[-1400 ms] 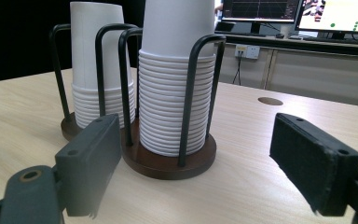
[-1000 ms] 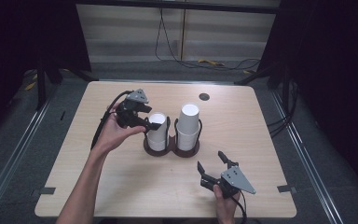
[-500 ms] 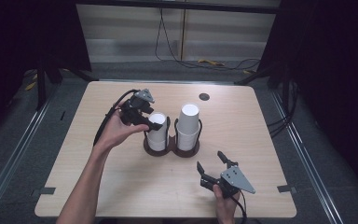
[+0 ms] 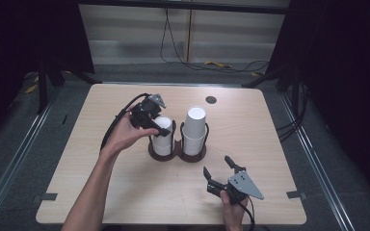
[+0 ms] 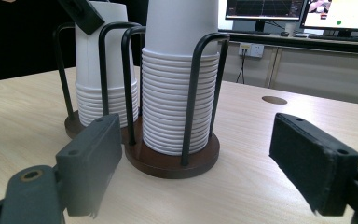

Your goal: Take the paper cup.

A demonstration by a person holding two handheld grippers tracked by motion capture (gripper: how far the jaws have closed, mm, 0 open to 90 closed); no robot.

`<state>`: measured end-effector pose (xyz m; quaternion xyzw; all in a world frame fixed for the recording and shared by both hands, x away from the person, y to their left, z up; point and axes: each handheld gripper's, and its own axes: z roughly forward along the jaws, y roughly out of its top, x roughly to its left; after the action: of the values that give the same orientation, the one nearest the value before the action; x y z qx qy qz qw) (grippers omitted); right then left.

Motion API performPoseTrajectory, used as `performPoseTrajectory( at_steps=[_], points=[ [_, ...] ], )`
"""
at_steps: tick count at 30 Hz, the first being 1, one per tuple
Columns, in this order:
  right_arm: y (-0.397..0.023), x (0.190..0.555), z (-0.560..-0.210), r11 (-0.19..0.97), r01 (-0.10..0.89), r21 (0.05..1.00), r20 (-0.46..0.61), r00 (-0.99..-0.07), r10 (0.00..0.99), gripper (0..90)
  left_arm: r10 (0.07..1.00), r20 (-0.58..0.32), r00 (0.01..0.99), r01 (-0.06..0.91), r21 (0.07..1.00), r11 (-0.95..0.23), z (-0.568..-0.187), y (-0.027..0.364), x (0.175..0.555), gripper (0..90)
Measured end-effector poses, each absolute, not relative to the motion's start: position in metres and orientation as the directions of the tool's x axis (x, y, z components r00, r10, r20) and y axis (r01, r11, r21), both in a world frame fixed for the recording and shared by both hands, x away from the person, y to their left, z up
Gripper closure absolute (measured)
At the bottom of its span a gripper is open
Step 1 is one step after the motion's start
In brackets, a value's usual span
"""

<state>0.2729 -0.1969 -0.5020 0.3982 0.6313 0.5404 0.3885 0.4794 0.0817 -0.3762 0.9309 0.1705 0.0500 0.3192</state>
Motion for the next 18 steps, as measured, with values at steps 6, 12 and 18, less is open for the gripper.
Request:
performPoseTrajectory(
  at_steps=[6, 12, 18],
  points=[
    [-0.1969, 0.2729, -0.502, 0.097, 0.084, 0.992, -0.058, -0.381, 0.923, 16.6, 0.343, -0.012, 0.939, 0.282, 0.596, -0.752, -0.3778, 0.081, 0.4808, 29.7],
    [-0.197, 0.2727, -0.502, 0.095, 0.083, 0.992, -0.057, -0.379, 0.924, 16.6, 0.337, -0.012, 0.941, 0.281, 0.584, -0.762, -0.3787, 0.0804, 0.4818, 30.0],
    [-0.1971, 0.2728, -0.502, 0.095, 0.083, 0.992, -0.056, -0.38, 0.923, 16.6, 0.354, -0.01, 0.935, 0.293, 0.583, -0.758, -0.3773, 0.0814, 0.4809, 31.2]
  ],
)
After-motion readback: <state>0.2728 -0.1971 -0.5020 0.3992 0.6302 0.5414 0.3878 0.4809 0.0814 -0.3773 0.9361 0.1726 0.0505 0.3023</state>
